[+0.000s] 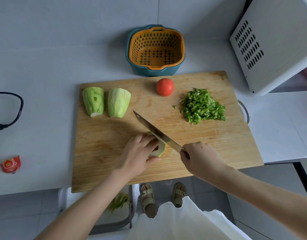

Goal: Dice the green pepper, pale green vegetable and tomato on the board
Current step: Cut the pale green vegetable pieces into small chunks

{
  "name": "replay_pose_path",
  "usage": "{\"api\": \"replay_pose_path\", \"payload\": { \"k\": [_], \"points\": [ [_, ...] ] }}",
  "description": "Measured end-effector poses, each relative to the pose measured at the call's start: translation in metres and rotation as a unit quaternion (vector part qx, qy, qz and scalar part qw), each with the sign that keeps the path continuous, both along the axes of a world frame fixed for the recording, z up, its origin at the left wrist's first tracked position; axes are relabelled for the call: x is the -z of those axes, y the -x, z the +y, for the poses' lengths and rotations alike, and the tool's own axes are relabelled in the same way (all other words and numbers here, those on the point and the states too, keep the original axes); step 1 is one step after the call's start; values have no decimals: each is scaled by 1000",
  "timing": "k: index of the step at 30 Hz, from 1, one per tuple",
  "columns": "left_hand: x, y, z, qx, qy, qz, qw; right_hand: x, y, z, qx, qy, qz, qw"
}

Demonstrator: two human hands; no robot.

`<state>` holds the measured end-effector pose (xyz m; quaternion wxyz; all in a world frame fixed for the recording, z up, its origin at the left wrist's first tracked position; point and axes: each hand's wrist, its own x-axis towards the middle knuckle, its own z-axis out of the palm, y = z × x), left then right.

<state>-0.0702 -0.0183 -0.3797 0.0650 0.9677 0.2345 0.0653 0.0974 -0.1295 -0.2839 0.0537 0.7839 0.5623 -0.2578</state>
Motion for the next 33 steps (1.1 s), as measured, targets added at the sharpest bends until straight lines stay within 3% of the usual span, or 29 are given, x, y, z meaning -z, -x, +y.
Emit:
{"api": "replay_pose_path", "payload": {
  "k": [7,20,33],
  "points": [
    [3,1,4,26,-5,10,1000,1,4,1,-14,13,-22,1000],
    [-1,-1,12,52,-42,2,998,-5,0,5,1,17,4,1000],
    [3,4,9,41,-23,-28,999,-8,-5,9,1,29,33,999]
  ]
}}
